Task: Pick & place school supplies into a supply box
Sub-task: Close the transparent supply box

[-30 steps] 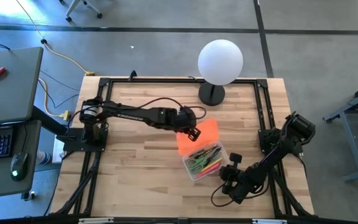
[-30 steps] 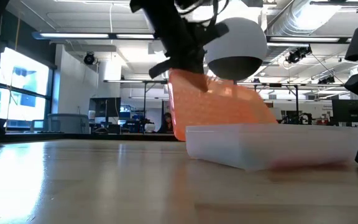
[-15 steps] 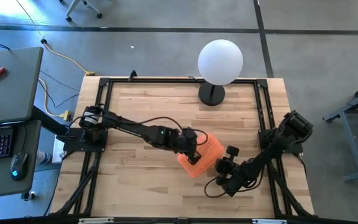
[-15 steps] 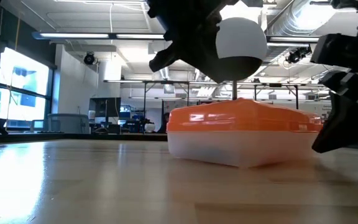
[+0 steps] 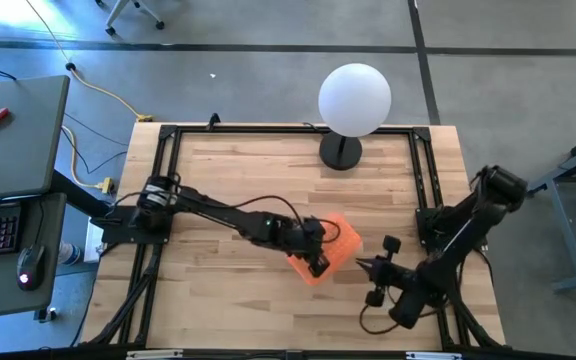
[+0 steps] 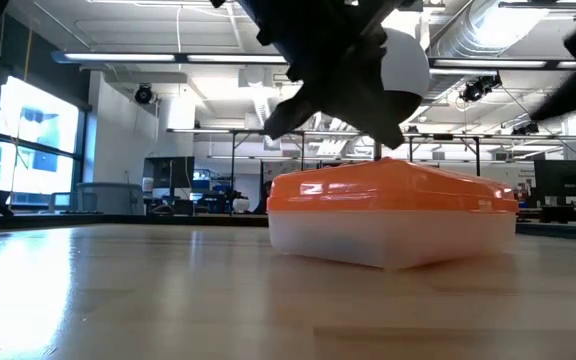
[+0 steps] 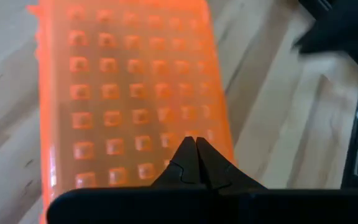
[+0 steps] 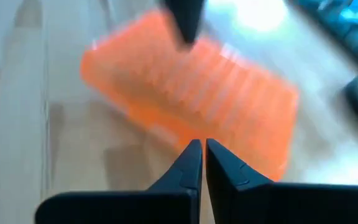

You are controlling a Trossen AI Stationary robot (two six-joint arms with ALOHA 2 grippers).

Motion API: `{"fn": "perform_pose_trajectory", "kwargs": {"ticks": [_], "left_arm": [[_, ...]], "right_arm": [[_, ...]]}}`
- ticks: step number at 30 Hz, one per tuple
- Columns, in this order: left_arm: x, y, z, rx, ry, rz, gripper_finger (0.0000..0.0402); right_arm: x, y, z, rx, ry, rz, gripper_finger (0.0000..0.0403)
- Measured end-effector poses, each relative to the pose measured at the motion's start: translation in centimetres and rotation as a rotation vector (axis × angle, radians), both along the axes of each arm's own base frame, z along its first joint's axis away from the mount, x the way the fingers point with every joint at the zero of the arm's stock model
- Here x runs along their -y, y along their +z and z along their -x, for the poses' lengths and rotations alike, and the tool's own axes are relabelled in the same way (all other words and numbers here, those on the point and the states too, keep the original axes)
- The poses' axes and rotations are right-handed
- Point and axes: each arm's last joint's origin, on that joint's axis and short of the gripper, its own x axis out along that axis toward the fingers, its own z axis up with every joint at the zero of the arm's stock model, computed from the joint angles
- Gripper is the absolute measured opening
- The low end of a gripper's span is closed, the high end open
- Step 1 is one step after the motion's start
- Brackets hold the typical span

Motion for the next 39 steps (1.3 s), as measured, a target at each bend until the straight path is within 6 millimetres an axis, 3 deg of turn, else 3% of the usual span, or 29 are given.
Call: {"fn": "perform_pose_trajectory", "kwargs": {"ticks": [5, 10, 12, 18, 22, 30, 35, 39], "left_arm": [[2.6, 0.1, 0.6, 0.026, -0.106, -0.135, 0.0013], [5.1, 0.1, 1.4, 0.034, -0.109, -0.152, 0.001], [5.6, -0.8, 1.2, 0.024, -0.095, -0.142, 0.001], [5.6, -3.1, 0.6, -0.032, -0.073, -0.112, 0.0011], [5.6, -3.8, 0.5, -0.052, -0.068, -0.122, 0.001], [4.8, -2.1, 2.9, -0.213, -0.076, -0.151, 0.0012], [3.8, -1.5, 3.9, -0.285, -0.053, -0.185, 0.001], [3.5, -1.5, 3.7, -0.284, -0.042, -0.18, 0.0018]], "right_arm": [[1.8, 1.7, -0.7, -0.006, 0.005, 0.09, 0.0], [3.0, 0.6, -2.4, -0.101, -0.027, 0.104, 0.0], [3.2, -0.2, -3.0, -0.136, -0.039, 0.098, 0.0], [3.6, -2.5, -3.9, -0.259, -0.058, 0.088, 0.0], [3.5, -2.6, -4.0, -0.254, -0.058, 0.081, 0.0], [2.3, -0.9, -4.2, -0.222, 0.063, -0.124, 0.0], [1.6, -0.4, -4.8, -0.192, 0.185, -0.124, 0.0], [2.2, -0.5, -5.1, -0.201, 0.168, -0.101, 0.0]]}}
